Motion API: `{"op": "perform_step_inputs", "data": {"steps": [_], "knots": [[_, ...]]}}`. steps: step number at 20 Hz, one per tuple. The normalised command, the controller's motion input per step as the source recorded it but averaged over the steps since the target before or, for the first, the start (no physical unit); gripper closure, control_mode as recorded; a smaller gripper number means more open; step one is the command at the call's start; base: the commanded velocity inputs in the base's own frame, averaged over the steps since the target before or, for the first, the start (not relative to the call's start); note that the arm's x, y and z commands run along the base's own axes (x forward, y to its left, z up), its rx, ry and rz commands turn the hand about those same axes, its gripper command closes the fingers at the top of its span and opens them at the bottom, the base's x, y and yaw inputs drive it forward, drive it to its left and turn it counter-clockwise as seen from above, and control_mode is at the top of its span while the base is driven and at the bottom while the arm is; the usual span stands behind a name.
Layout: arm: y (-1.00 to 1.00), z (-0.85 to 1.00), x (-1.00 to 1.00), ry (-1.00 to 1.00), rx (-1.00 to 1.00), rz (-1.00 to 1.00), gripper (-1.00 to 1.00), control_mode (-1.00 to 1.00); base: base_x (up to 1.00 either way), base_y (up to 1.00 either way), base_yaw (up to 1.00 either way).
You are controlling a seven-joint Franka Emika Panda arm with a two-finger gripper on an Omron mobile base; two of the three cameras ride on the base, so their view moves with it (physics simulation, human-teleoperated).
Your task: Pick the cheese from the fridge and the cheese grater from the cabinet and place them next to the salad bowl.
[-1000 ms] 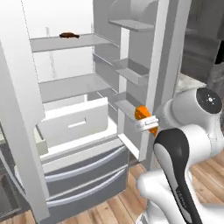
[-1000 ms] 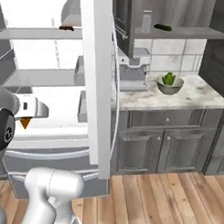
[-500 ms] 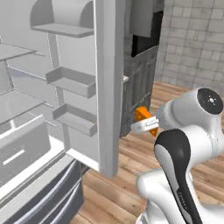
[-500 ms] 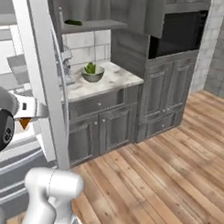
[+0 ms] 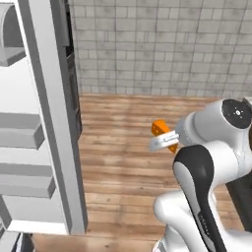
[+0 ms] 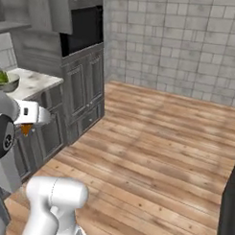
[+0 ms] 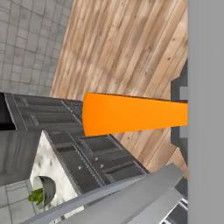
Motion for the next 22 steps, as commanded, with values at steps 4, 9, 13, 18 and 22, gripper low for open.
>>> {"op": "perform_step_inputs", "data": {"steps": [4,9,13,18,22], "knots": [[0.00,0.00,0.00,0.00,0.00,0.00,1.00,1.00,0.54,0.00,-0.37],[0.00,0.00,0.00,0.00,0.00,0.00,1.00,1.00,0.78,-0.01,-0.07],[0.00,0.00,0.00,0.00,0.00,0.00,1.00,1.00,0.89,-0.03,0.10],[0.00,0.00,0.00,0.00,0.00,0.00,1.00,1.00,0.77,-0.01,0.41],[0.00,0.00,0.00,0.00,0.00,0.00,1.00,1.00,0.64,0.00,0.57]]}}
